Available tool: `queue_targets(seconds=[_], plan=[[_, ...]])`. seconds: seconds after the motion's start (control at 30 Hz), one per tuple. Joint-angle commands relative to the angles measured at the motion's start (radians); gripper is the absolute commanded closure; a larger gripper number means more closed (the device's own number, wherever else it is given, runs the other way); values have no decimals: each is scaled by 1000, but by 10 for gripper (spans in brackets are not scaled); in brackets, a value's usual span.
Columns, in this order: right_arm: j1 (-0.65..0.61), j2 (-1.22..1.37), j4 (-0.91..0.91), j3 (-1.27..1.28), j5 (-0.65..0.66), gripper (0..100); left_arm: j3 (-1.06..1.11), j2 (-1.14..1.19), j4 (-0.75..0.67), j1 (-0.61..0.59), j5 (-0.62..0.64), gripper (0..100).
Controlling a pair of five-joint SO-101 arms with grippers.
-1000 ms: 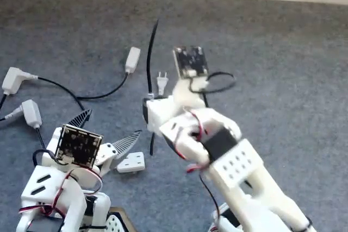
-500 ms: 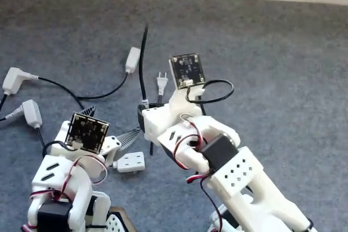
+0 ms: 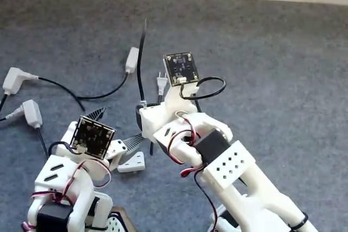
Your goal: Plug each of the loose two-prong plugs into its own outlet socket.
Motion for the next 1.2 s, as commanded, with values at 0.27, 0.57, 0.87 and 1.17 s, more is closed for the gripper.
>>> queue_targets(seconds=[0.27,0.57,0.87,1.17], plan=[[-31,-7,229,-240,35,994,173,4,-189,-93,3,607],[-28,-7,311,-265,95,994,170,4,-192,-101,3,607],[-28,-7,383,-265,153,994,174,4,-206,-102,3,607],[-28,2,430,-263,226,994,173,4,-206,-139,5,607]])
